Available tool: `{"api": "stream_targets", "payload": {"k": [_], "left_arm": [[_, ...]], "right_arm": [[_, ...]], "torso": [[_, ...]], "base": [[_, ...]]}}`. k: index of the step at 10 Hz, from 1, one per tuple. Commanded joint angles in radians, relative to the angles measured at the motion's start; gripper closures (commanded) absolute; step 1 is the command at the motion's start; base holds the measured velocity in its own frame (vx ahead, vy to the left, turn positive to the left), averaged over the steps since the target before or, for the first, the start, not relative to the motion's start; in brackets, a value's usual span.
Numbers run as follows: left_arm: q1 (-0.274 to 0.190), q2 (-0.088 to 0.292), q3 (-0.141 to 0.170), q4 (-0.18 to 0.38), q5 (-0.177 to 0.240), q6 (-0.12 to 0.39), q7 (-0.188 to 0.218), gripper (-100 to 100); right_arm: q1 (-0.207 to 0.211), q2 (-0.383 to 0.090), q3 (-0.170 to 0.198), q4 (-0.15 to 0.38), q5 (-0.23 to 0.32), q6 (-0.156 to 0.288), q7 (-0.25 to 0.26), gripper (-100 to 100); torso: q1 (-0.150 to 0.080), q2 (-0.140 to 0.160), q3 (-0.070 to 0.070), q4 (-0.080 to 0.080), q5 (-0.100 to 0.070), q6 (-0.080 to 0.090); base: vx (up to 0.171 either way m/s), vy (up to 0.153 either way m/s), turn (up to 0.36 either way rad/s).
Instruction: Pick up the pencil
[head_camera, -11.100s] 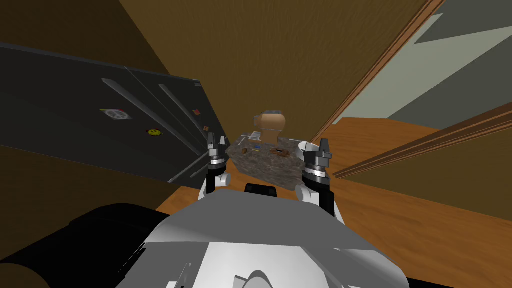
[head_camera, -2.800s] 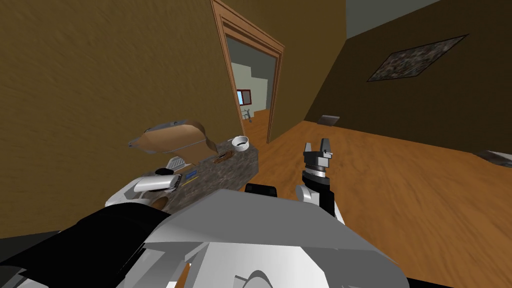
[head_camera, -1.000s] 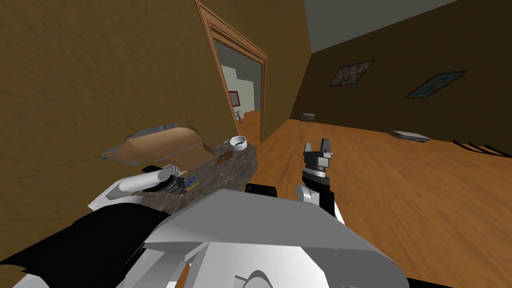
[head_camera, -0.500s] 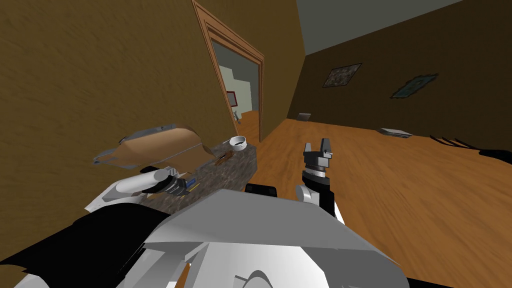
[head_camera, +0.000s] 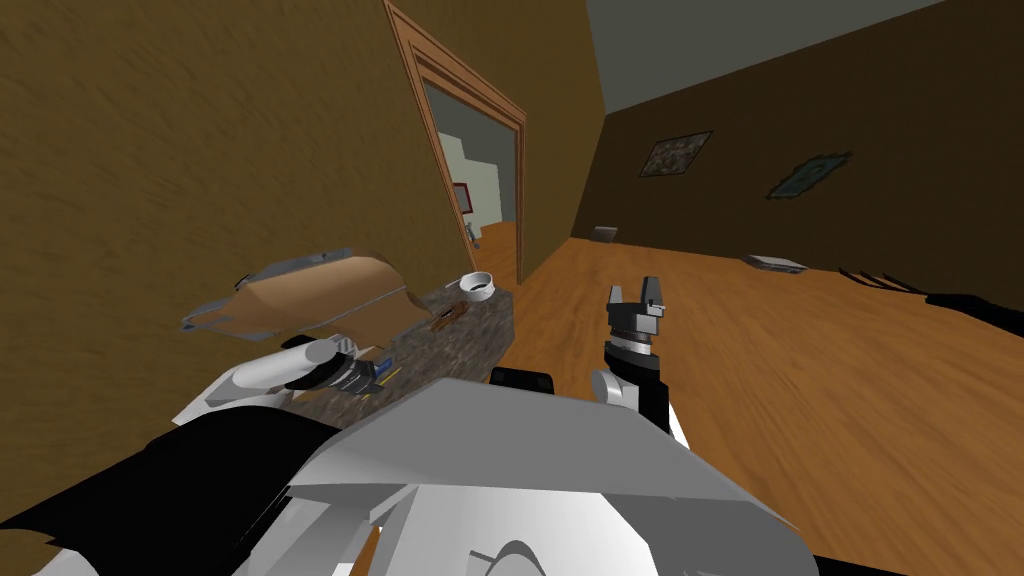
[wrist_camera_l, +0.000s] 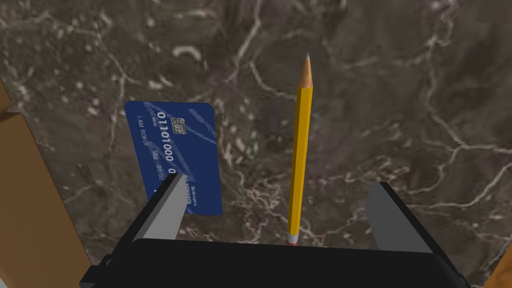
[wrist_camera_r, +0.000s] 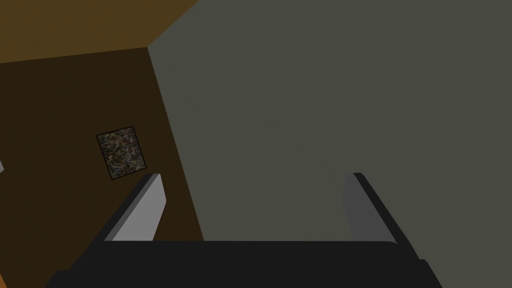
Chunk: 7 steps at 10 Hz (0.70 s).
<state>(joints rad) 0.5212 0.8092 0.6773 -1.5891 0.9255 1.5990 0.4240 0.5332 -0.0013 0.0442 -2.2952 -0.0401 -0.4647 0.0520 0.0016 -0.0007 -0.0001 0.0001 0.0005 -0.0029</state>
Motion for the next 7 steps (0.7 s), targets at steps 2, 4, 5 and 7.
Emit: {"api": "stream_targets", "payload": {"k": [2,4,5,7], "left_arm": [[-0.020,-0.001,-0.006,0.047,-0.014,-0.019,0.003,-100],[-0.033,-0.002,-0.010,0.078,-0.023,-0.031,0.004,-100],[-0.046,-0.003,-0.014,0.109,-0.032,-0.044,0.006,-100],[-0.060,-0.003,-0.018,0.141,-0.041,-0.056,0.008,-100]], "right_arm": [[0.000,0.000,0.000,0.000,0.000,0.000,0.000,0],[0.000,0.000,0.000,0.000,0.000,0.000,0.000,0],[0.000,0.000,0.000,0.000,0.000,0.000,0.000,0],[0.000,0.000,0.000,0.000,0.000,0.000,0.000,0]], "torso": [[0.000,0.002,0.001,0.000,0.000,0.001],[-0.001,0.004,0.002,0.001,0.000,0.000],[-0.001,0.004,0.002,0.001,0.000,0.000],[-0.002,0.005,0.003,0.001,0.000,0.000]], "base": [[-0.062,0.001,-0.148],[-0.070,-0.010,-0.101],[-0.087,-0.032,-0.156],[-0.077,-0.012,-0.140]]}}
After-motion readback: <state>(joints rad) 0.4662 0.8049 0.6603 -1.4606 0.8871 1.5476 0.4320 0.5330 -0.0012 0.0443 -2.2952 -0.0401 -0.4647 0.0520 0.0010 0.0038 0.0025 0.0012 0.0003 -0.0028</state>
